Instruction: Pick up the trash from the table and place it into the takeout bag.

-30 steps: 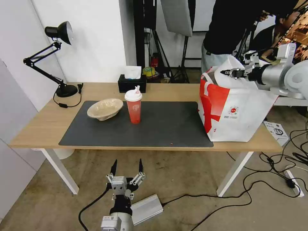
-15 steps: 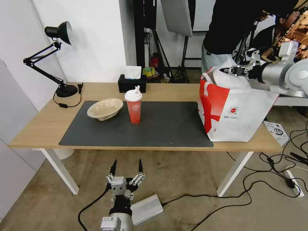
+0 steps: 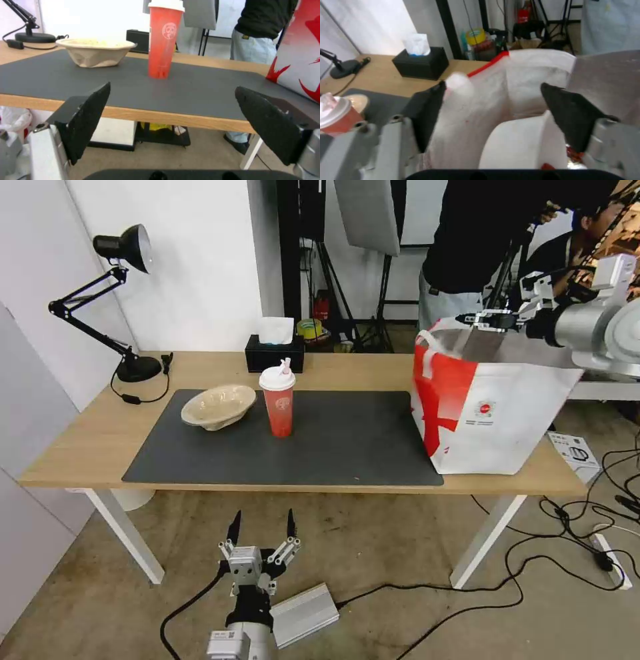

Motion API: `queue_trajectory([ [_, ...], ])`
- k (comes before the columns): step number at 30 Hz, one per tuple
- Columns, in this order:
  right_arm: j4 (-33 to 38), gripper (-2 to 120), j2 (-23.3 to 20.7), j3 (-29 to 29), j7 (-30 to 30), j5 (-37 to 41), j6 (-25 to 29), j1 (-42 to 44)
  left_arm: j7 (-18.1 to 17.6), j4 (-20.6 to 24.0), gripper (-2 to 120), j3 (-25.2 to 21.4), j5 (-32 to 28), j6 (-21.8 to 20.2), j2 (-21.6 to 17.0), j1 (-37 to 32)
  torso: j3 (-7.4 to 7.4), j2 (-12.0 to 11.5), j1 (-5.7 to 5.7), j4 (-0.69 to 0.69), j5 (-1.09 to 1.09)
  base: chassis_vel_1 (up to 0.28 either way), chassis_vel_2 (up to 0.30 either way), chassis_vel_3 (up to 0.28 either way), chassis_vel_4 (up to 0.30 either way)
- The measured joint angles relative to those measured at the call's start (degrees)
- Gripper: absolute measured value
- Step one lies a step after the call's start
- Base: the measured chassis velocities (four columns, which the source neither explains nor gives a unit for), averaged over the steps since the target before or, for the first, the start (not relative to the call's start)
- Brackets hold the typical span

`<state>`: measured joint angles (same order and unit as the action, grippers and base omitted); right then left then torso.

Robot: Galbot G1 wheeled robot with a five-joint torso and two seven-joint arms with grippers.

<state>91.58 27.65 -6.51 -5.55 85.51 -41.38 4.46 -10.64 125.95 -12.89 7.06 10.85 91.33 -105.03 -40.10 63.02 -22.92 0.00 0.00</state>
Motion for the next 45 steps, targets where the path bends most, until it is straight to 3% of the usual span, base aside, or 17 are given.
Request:
queue_trajectory([
  [3, 0.3, 94, -0.6, -0.4, 0.4, -1.2, 0.0, -0.1, 0.0, 0.3, 100, 0.0, 0.3, 0.1, 0.0, -0.2, 0.00, 0.0, 0.00, 0.00, 0.00, 0.000, 0.000, 0.000, 0.000],
  [6, 0.6, 99, -1.0, -0.6, 0.7, -1.6, 0.0, -0.3, 0.0, 0.4, 100, 0.0, 0.4, 0.2, 0.0, -0.4, 0.00, 0.0, 0.00, 0.00, 0.00, 0.000, 0.000, 0.000, 0.000],
  [25, 5.2, 100, -2.5, 2.8, 1.9, -1.4, 0.4, 1.6, 0.0, 2.0, 100, 0.0, 0.8, 0.4, 0.0, -1.5, 0.00, 0.0, 0.00, 0.00, 0.00, 0.000, 0.000, 0.000, 0.000],
  [30, 11.6, 100, -3.4, 3.9, 0.4, -1.9, 7.2, 4.5, 0.0, 2.5, 100, 0.0, 0.7, 0.5, 0.0, -1.7, 0.00, 0.0, 0.00, 0.00, -0.01, 0.000, 0.000, 0.000, 0.000],
  [32, 15.9, 100, -3.5, 5.1, -2.2, -3.8, 14.1, 8.4, 0.0, 2.7, 100, 0.0, 0.6, 0.6, 0.0, -1.7, 0.00, 0.0, 0.00, 0.00, -0.01, 0.000, 0.000, 0.000, 0.000],
  [34, 17.8, 100, -3.6, 5.7, -3.9, -4.8, 17.3, 10.4, 0.0, 2.7, 100, 0.0, 0.5, 0.7, 0.0, -1.7, 0.00, 0.0, 0.00, 0.01, -0.01, 0.000, 0.000, 0.000, 0.000],
  [36, 21.7, 100, -3.3, 7.1, -7.6, -7.9, 23.9, 15.7, -0.1, 2.8, 100, 0.0, 0.4, 0.7, 0.0, -1.6, 0.00, 0.0, 0.01, 0.00, -0.01, 0.000, 0.000, 0.000, 0.000],
  [45, 31.4, 100, 0.5, 14.6, -16.5, -22.4, 38.3, 34.9, -0.2, 3.0, 100, 0.0, 0.1, 0.8, 0.0, -1.4, -0.01, 0.0, 0.00, 0.00, -0.01, 0.000, 0.000, 0.000, 0.000],
])
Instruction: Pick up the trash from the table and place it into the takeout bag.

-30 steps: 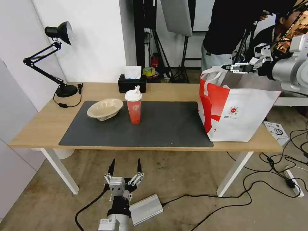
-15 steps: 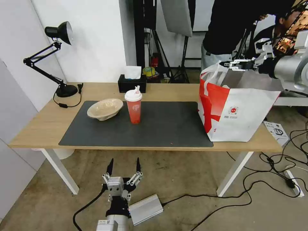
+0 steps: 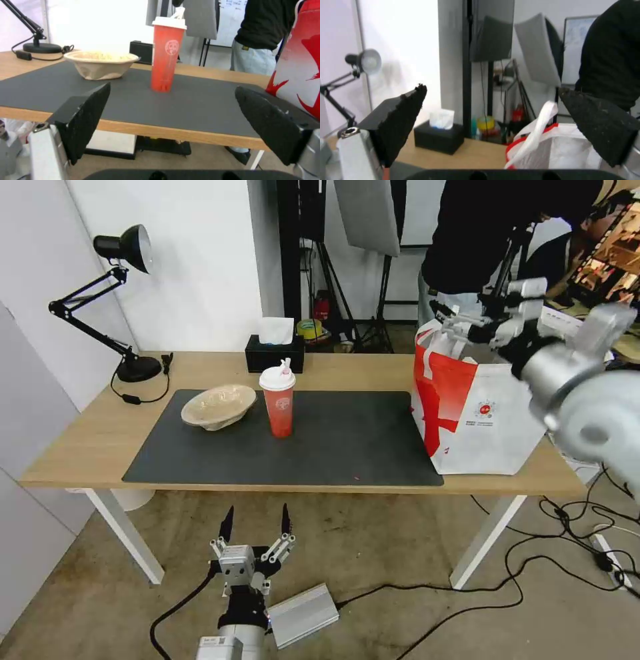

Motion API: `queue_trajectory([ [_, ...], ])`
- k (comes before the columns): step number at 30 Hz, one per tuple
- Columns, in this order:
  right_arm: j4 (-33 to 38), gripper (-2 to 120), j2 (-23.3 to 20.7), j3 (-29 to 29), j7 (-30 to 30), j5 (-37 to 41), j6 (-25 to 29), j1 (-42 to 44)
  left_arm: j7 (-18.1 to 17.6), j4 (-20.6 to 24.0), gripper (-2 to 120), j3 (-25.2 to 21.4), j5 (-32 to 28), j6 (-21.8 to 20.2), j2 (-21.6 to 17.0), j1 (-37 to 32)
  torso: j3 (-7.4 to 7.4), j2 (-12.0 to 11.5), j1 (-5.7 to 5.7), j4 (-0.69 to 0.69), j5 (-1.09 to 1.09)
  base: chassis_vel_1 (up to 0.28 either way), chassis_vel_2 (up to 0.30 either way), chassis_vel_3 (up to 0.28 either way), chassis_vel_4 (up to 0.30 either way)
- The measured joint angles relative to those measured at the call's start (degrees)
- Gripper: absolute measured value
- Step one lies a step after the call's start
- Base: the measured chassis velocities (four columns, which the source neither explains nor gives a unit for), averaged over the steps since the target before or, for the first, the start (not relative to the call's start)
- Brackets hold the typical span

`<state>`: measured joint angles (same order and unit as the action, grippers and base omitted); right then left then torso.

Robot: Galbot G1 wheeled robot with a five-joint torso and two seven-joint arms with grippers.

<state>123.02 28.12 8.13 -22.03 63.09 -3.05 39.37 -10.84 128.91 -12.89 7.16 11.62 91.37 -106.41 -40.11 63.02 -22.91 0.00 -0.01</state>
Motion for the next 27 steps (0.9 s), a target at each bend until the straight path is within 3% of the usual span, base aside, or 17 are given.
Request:
queue_trajectory([
  [3, 2.5, 100, 1.8, 1.0, -2.5, -5.6, 5.0, 5.9, 0.0, 0.1, 100, 0.0, 0.0, 0.1, 0.0, 0.0, 0.00, 0.0, 0.00, 0.00, 0.00, 0.000, 0.000, 0.000, 0.000],
  [6, 5.6, 100, 4.7, 2.0, -5.4, -16.8, 11.7, 13.6, 0.0, 0.3, 100, 0.0, 0.0, 0.2, 0.0, -0.1, 0.00, 0.0, 0.00, 0.00, -0.01, 0.000, 0.000, 0.000, 0.000],
  [11, 7.8, 100, 7.9, 3.0, -7.1, -26.4, 16.0, 21.9, -0.1, 0.5, 100, 0.0, 0.0, 0.7, 0.0, -0.2, 0.01, 0.0, 0.00, 0.00, 0.00, 0.000, 0.000, 0.000, 0.000],
  [27, 11.5, 100, 15.2, 1.8, -8.1, -44.5, 20.9, 43.0, -0.2, 0.8, 100, 0.0, -0.1, 1.1, 0.0, -0.3, 0.01, 0.0, 0.01, 0.00, 0.00, 0.000, 0.000, 0.000, 0.000],
])
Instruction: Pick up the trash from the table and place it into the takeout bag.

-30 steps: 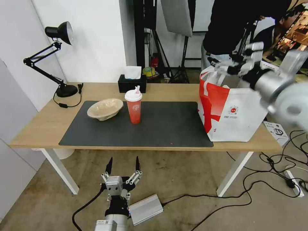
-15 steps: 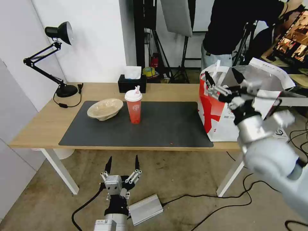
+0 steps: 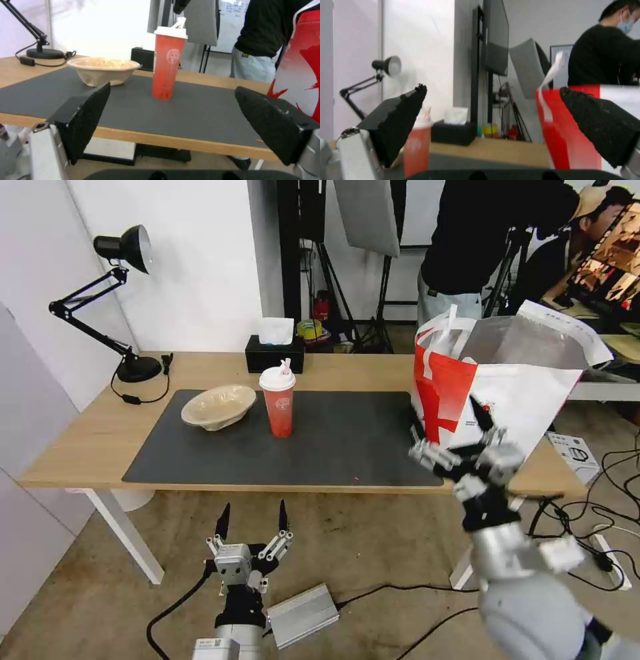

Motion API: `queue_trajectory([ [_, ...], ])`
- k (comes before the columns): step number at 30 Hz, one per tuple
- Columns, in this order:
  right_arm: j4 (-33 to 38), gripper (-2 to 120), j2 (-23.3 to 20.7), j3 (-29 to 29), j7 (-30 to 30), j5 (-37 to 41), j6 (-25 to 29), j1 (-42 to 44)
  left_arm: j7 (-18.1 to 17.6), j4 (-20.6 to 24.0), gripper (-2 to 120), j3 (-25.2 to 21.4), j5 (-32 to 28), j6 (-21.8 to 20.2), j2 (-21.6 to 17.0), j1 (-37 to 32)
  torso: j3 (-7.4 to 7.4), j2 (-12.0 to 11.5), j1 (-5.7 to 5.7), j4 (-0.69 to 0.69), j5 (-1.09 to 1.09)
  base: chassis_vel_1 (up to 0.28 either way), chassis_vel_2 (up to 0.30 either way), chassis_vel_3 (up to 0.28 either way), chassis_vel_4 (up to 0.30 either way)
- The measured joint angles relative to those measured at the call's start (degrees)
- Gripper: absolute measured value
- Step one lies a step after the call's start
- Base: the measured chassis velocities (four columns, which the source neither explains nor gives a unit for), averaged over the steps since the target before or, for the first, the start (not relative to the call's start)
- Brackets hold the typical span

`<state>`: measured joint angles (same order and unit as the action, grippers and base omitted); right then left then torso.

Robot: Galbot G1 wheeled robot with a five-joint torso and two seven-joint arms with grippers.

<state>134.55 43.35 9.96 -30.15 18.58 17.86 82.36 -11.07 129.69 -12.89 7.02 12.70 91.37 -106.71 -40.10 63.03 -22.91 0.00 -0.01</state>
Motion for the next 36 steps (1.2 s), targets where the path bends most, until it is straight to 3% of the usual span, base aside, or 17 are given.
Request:
queue_trajectory([
  [15, -4.7, 100, 5.3, -2.8, -1.7, -11.3, 3.4, 11.0, -0.1, -0.8, 100, 0.0, -1.2, 0.0, 0.0, 0.8, 0.00, 0.0, -0.01, 0.00, 0.01, 0.000, 0.000, 0.000, 0.000],
  [36, -6.7, 100, 8.5, -5.6, -4.8, -14.4, 2.2, 14.6, 0.1, 0.1, 100, 0.0, -0.3, 0.0, -0.1, 0.9, -0.01, 0.0, -0.01, 0.00, 0.01, 0.000, 0.000, 0.000, 0.000],
])
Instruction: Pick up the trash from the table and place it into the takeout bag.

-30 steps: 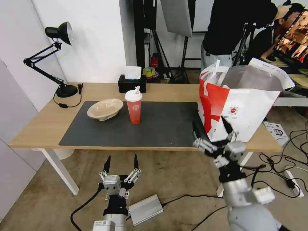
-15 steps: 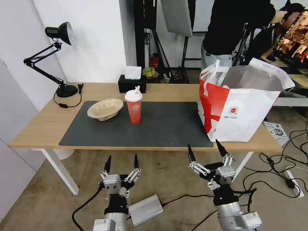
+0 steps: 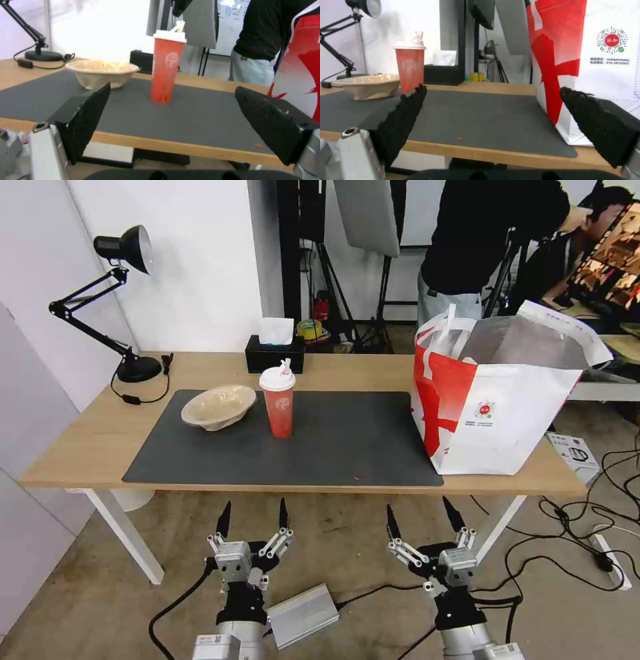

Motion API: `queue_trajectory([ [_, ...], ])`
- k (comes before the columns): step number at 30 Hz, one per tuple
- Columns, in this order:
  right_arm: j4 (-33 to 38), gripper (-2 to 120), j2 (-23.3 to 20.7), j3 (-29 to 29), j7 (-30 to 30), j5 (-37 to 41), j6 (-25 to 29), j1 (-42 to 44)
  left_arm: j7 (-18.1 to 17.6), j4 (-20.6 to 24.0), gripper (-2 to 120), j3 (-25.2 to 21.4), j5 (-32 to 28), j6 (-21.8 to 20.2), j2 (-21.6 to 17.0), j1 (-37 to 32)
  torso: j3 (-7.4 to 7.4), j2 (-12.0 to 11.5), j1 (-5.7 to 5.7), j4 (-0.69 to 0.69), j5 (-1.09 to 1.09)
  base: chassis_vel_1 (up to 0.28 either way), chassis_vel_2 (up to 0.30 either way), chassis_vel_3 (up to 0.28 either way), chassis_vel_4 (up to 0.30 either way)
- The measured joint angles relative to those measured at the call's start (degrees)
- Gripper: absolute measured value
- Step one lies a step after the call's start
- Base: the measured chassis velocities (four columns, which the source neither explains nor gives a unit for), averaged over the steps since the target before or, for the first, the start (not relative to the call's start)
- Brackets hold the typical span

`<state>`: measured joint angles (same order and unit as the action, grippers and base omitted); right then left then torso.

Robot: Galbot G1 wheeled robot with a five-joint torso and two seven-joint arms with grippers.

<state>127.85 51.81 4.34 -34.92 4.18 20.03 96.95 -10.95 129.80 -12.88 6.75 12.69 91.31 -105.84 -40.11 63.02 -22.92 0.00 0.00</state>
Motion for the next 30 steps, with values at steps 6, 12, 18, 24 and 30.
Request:
queue_trajectory([
  [6, 0.2, 100, 0.3, 0.1, -0.1, 0.1, 0.0, 0.1, 0.2, 0.6, 100, 0.0, 0.5, 0.1, 0.0, 0.0, 0.00, 0.0, 0.00, 0.00, 0.00, 0.000, 0.000, 0.000, 0.000],
  [12, 0.2, 100, 0.6, 0.2, 0.0, -1.5, 0.0, -0.1, 0.2, 0.9, 100, 0.0, 0.6, 0.2, 0.0, 0.1, 0.00, 0.0, 0.00, 0.00, 0.00, 0.000, 0.000, 0.000, 0.000],
  [18, 0.2, 100, 0.7, -0.2, 0.0, -1.9, 0.0, -0.1, 0.3, 1.0, 100, 0.0, 0.4, 0.2, 0.0, 0.5, 0.00, 0.0, 0.00, 0.00, 0.00, 0.000, 0.000, 0.000, 0.000],
  [24, 1.6, 100, -0.1, -0.6, 1.0, -1.2, 0.1, -0.8, 0.3, 1.1, 100, 0.0, 0.3, 0.1, 0.0, 0.5, 0.00, 0.0, 0.00, 0.00, 0.00, 0.000, 0.000, 0.000, 0.000],
  [30, 3.4, 100, -1.8, -0.4, 1.7, 0.5, -0.9, -2.0, 0.3, 1.1, 100, 0.0, 0.1, 0.1, 0.0, 0.7, 0.00, 0.0, 0.00, 0.00, 0.00, 0.000, 0.000, 0.000, 0.000],
])
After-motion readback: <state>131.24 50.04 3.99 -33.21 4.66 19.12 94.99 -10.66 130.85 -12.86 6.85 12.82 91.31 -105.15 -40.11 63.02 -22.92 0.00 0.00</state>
